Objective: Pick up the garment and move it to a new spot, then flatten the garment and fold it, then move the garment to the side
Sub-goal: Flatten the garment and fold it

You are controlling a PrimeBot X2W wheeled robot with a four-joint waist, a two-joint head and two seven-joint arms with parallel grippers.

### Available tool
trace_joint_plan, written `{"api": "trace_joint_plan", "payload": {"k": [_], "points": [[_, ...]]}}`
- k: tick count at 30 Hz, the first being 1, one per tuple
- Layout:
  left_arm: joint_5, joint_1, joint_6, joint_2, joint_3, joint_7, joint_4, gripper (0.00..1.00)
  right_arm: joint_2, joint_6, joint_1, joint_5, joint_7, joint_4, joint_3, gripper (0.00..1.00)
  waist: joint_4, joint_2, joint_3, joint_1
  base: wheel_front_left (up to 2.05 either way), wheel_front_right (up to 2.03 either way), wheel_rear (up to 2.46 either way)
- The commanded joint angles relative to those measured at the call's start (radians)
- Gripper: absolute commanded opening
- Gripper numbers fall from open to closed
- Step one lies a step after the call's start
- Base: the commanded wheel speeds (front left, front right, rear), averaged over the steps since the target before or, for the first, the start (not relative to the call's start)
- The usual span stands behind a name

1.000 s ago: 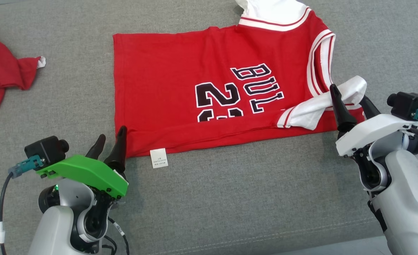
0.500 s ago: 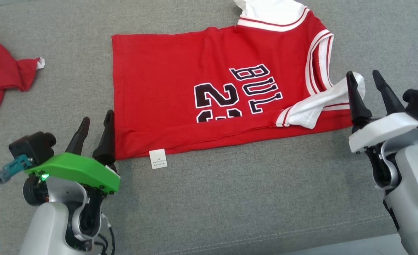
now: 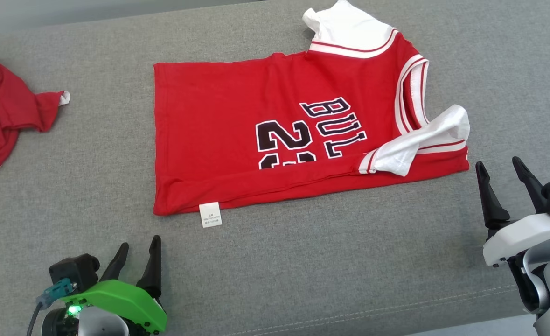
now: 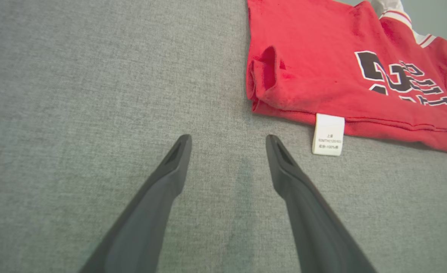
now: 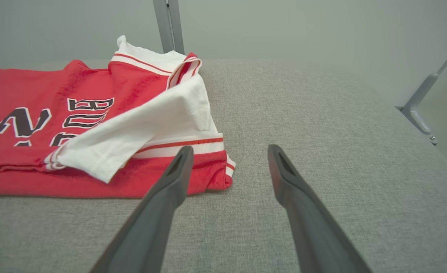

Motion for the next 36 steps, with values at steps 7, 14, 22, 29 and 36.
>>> {"api": "trace_joint_plan", "payload": {"k": [7, 14, 22, 29, 36], "points": [[0.019, -0.125, -0.029, 0.007, -0.024, 0.011, 0.109, 1.0, 0.022, -0.002, -0.029, -0.028, 0.041, 0.004, -0.019, 1.0, 0.015, 0.008, 0.051, 0.0, 0.0, 0.0, 0.0], [0.021, -0.188, -0.044, 0.013, -0.031, 0.006, 0.18, 1.0, 0.026, -0.002, -0.057, -0.028, 0.042, 0.026, -0.009, 1.0, 0.006, 0.008, 0.081, 0.0, 0.0, 0.0, 0.0], [0.005, -0.221, -0.061, 0.005, -0.04, 0.016, 0.172, 1.0, 0.02, -0.002, -0.08, -0.019, 0.056, 0.063, 0.004, 1.0, 0.003, 0.008, 0.101, 0.0, 0.0, 0.0, 0.0], [-0.005, -0.263, -0.07, -0.005, -0.054, 0.04, 0.184, 0.96, 0.024, -0.002, -0.133, -0.01, 0.073, 0.11, 0.025, 1.0, 0.006, 0.008, 0.141, 0.0, 0.0, 0.0, 0.0], [-0.033, -0.29, -0.102, -0.028, -0.078, 0.075, 0.206, 0.0, 0.026, -0.001, -0.169, 0.031, 0.117, 0.161, 0.085, 0.52, 0.012, 0.008, 0.174, 0.0, 0.0, 0.0, 0.0]]}}
